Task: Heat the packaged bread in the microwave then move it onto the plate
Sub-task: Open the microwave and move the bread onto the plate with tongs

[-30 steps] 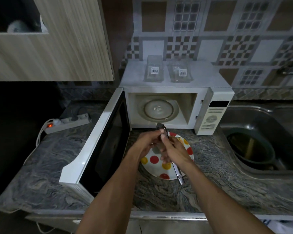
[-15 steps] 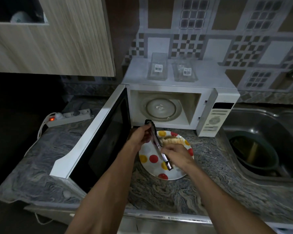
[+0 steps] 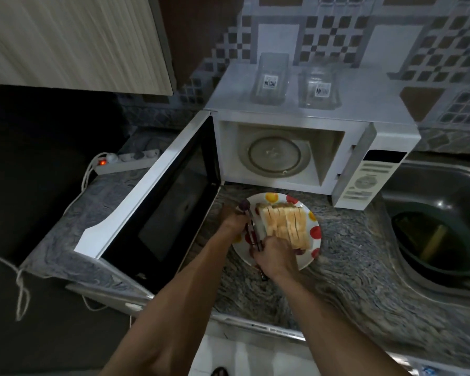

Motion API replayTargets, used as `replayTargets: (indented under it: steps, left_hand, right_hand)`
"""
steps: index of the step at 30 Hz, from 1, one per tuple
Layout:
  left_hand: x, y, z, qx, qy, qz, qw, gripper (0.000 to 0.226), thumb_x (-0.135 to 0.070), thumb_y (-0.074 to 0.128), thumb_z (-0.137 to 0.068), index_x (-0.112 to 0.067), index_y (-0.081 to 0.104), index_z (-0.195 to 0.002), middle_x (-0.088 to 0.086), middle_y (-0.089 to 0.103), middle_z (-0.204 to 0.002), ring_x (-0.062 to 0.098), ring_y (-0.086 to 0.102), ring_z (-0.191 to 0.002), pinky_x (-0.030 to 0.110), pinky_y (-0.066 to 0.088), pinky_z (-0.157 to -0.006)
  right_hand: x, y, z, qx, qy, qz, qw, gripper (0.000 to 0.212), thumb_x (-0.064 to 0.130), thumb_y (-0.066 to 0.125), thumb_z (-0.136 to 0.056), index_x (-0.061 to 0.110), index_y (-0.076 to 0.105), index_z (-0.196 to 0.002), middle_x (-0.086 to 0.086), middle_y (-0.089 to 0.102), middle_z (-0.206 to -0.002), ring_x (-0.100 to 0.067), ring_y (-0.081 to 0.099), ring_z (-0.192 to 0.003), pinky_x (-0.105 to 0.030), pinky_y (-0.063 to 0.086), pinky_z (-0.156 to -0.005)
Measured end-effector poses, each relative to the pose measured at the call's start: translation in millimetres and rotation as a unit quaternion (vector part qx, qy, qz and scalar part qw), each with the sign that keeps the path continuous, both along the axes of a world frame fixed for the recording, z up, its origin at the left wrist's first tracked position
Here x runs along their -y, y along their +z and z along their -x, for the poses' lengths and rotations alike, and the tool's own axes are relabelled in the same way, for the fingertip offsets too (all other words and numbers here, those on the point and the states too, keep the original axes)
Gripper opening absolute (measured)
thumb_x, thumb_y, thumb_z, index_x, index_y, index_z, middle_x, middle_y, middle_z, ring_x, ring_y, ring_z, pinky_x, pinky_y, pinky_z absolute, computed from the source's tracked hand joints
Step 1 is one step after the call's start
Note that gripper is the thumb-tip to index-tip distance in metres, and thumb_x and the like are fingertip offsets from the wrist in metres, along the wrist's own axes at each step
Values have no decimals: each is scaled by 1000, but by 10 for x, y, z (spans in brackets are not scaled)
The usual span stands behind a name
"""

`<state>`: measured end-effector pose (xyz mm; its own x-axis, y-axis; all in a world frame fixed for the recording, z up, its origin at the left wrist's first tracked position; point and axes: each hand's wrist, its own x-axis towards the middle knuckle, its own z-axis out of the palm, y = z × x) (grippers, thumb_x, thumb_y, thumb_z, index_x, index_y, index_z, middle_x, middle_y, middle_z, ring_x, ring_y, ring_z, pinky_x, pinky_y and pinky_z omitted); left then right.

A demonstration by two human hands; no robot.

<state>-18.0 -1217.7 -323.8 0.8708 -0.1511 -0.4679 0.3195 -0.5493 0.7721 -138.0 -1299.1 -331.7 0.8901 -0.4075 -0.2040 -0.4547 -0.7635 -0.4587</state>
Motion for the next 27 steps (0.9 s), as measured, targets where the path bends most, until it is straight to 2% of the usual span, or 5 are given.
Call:
replayTargets:
  steps: [8, 14, 19, 24, 27]
  left_hand:
    - [-69, -35, 36, 19, 10, -36, 999, 32, -33, 70, -87, -4, 74, -101, 14, 72, -101, 28, 69, -95, 31, 51, -77]
    - [-59, 52, 21, 47, 29, -57, 997, 27, -25, 70, -86, -8, 72, -106, 13, 70, -108, 28, 66, -100, 32, 50, -86]
    - [-137, 21, 31, 100, 40, -143, 984, 37, -34, 64, -80, -17, 72, -112, 9, 69, -118, 31, 65, -108, 35, 54, -91]
    - [-192, -209, 36, 84, 42, -176, 980, 63, -41, 67, -75, -11, 62, -130, 14, 61, -133, 32, 58, -121, 37, 49, -100]
    - [-186, -186, 84, 63, 38, -159, 985, 68, -28, 77, -68, -3, 61, -129, 17, 58, -134, 30, 56, -122, 35, 48, -101]
  right_hand:
    - [247, 196, 89, 3, 17, -28, 999, 56, 60, 55, -89, 13, 60, -58, -6, 59, -59, -26, 60, -59, -32, 45, -50]
    - [878, 503, 79, 42, -31, -13, 999, 42, 38, 59, -93, 14, 65, -60, 0, 55, -52, -7, 57, -45, -23, 43, -42]
    - [1288, 498, -12, 35, -120, 22, 992, 35, 38, 57, -94, 11, 78, -85, -14, 71, -82, -31, 67, -80, -29, 49, -63]
    - [1478, 211, -78, -51, -145, 26, 988, 43, 45, 59, -94, 5, 72, -106, -18, 69, -112, -34, 66, -103, -33, 52, -77]
    - [1492, 40, -121, -86, -131, -9, 988, 36, 37, 58, -95, 6, 73, -105, -18, 71, -109, -32, 67, -101, -30, 50, -73]
